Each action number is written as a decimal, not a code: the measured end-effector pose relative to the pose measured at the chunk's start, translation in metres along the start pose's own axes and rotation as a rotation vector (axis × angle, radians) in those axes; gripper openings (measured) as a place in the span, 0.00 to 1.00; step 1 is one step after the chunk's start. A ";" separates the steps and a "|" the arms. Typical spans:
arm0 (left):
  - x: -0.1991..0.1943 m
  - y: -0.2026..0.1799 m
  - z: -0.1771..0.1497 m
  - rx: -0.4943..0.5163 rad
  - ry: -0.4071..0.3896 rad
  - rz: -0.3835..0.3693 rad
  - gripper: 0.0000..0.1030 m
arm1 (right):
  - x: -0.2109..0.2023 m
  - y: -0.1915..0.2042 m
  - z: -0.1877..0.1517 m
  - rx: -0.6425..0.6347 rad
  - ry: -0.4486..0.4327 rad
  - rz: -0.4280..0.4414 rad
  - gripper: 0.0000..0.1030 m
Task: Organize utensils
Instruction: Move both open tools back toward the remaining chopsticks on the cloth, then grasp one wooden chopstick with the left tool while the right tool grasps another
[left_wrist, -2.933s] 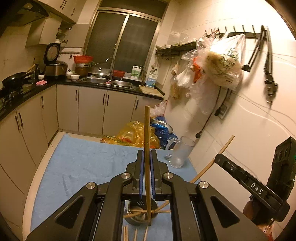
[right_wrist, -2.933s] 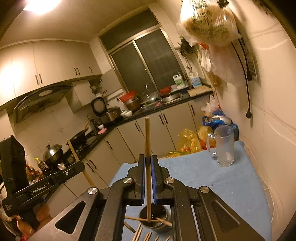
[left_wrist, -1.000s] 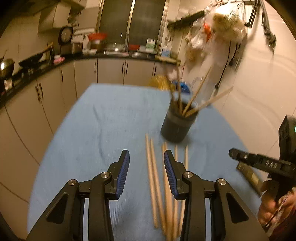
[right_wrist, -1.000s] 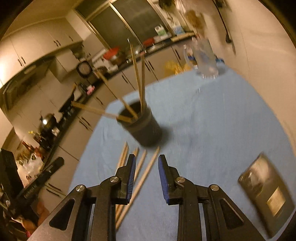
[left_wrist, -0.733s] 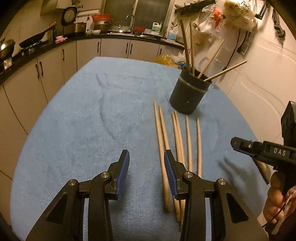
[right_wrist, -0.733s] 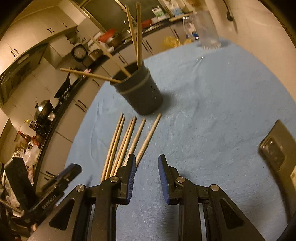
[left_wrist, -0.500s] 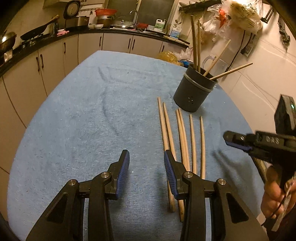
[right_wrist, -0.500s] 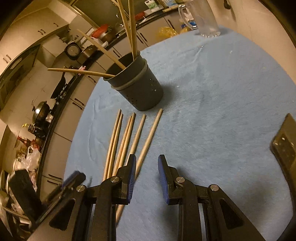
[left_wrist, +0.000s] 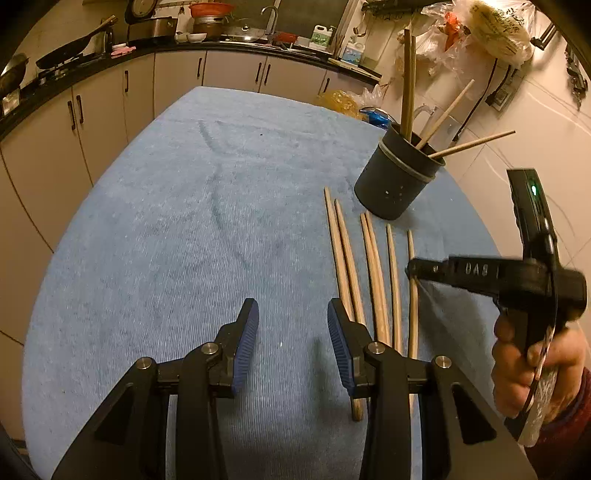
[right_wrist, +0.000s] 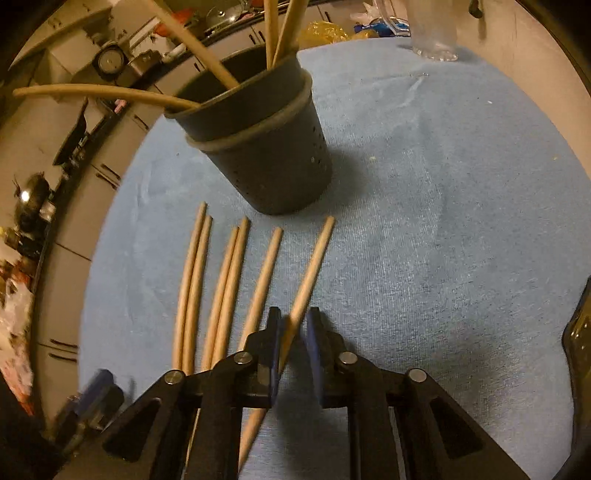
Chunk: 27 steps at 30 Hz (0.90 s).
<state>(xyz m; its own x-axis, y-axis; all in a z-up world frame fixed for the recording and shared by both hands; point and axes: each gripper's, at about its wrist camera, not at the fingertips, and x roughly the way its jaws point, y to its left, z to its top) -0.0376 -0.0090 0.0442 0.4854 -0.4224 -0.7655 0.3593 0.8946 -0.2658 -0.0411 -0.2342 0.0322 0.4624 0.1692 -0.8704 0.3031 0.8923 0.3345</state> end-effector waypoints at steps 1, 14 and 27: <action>0.002 -0.001 0.003 -0.001 0.009 -0.006 0.36 | -0.001 0.000 0.000 -0.010 0.004 -0.001 0.11; 0.077 -0.026 0.068 0.013 0.209 -0.055 0.26 | -0.028 -0.065 -0.009 0.025 -0.015 0.013 0.10; 0.118 -0.052 0.092 0.109 0.253 0.092 0.15 | -0.025 -0.072 -0.004 0.011 0.006 0.047 0.11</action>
<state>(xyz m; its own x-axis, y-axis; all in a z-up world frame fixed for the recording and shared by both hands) 0.0742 -0.1188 0.0213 0.3108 -0.2778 -0.9090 0.4133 0.9007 -0.1340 -0.0778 -0.3013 0.0279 0.4717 0.2135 -0.8555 0.2903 0.8785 0.3793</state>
